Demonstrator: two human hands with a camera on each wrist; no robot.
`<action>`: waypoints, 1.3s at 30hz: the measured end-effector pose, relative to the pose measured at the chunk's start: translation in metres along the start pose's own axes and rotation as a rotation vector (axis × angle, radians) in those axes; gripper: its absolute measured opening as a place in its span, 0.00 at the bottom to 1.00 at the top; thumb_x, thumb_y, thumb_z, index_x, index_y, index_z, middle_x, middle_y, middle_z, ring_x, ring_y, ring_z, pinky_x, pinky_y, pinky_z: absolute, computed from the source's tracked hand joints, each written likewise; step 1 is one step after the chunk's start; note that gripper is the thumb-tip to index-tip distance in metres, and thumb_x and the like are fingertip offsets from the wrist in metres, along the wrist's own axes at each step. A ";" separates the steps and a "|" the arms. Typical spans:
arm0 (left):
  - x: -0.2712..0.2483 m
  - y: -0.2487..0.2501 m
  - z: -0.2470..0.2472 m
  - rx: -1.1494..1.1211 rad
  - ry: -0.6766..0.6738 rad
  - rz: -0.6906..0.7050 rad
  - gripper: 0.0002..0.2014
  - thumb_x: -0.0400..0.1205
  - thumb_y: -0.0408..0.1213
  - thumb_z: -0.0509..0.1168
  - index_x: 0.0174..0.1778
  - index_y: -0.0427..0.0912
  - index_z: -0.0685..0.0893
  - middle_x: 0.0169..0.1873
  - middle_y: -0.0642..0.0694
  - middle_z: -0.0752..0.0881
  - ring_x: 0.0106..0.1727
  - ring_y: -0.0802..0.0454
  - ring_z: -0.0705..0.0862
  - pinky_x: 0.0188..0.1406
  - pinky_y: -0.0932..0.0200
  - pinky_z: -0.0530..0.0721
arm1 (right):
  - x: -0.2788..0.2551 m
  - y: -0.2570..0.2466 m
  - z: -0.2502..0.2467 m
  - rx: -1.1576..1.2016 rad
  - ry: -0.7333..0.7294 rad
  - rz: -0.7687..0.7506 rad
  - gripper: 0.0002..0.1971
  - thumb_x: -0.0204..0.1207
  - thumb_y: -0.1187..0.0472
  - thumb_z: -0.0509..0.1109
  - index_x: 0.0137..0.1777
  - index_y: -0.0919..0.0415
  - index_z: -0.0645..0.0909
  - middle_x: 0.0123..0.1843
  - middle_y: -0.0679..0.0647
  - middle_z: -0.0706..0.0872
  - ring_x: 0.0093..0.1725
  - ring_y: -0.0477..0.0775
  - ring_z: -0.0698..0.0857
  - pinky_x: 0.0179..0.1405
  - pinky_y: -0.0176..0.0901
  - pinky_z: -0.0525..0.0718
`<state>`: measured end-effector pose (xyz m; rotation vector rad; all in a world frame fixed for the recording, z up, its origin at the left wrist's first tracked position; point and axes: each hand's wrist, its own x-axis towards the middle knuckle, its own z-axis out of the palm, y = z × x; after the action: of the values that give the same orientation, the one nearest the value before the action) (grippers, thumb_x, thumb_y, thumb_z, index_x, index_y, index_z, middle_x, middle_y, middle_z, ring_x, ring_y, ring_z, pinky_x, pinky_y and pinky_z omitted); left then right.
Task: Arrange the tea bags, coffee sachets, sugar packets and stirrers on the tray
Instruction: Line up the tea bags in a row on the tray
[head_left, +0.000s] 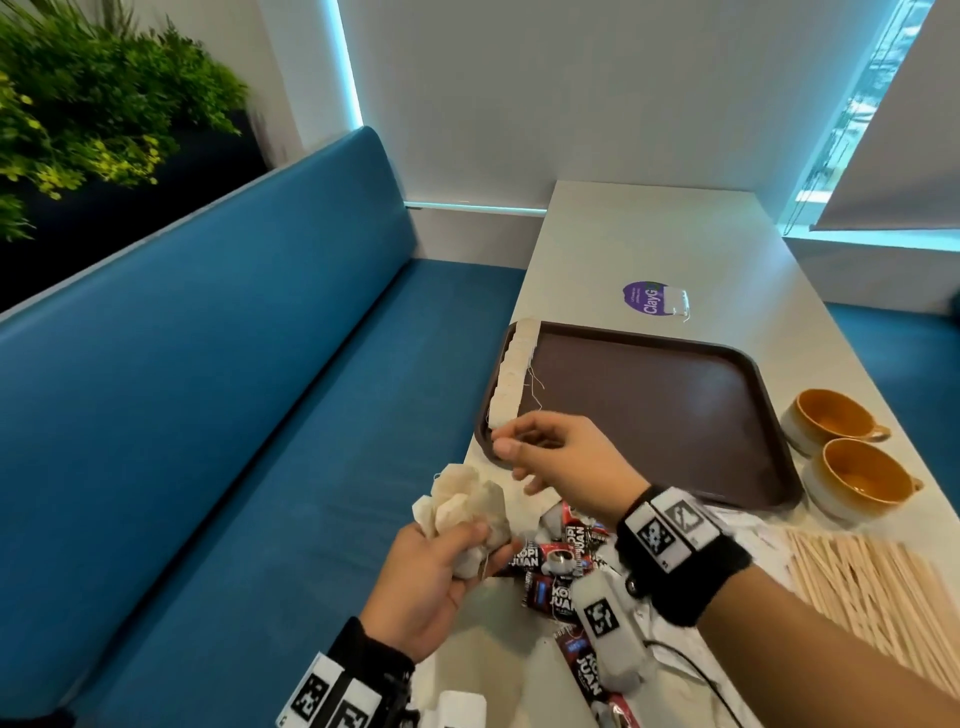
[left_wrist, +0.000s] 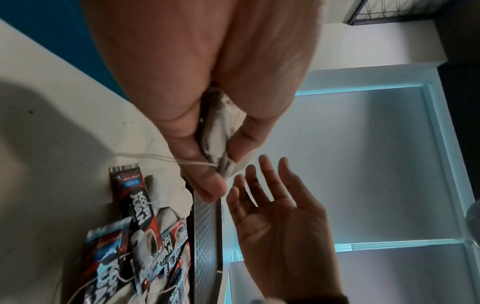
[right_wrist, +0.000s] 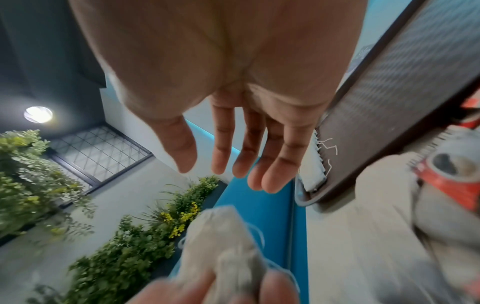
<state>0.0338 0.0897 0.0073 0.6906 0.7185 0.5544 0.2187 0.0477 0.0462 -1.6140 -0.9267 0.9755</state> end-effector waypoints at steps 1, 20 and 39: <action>-0.002 0.000 0.002 0.012 -0.007 0.004 0.13 0.83 0.18 0.63 0.64 0.22 0.81 0.57 0.22 0.87 0.54 0.28 0.90 0.53 0.45 0.92 | -0.010 0.002 0.002 0.015 -0.023 0.001 0.08 0.78 0.56 0.80 0.55 0.55 0.90 0.47 0.59 0.92 0.39 0.49 0.88 0.39 0.44 0.89; -0.023 -0.020 0.021 0.190 -0.110 -0.002 0.14 0.77 0.25 0.73 0.59 0.30 0.88 0.55 0.29 0.90 0.49 0.40 0.90 0.39 0.54 0.90 | -0.083 0.038 0.000 0.413 0.183 0.059 0.14 0.73 0.79 0.77 0.54 0.69 0.80 0.39 0.64 0.80 0.32 0.57 0.84 0.32 0.50 0.89; -0.019 -0.025 0.029 0.116 -0.096 0.059 0.16 0.75 0.23 0.75 0.59 0.30 0.88 0.53 0.31 0.91 0.47 0.43 0.91 0.39 0.58 0.89 | -0.098 0.041 -0.003 0.365 0.143 -0.044 0.15 0.71 0.79 0.79 0.55 0.65 0.91 0.47 0.73 0.89 0.45 0.61 0.93 0.46 0.44 0.91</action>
<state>0.0487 0.0502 0.0126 0.8428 0.6452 0.5327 0.1885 -0.0512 0.0221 -1.3289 -0.6411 0.9253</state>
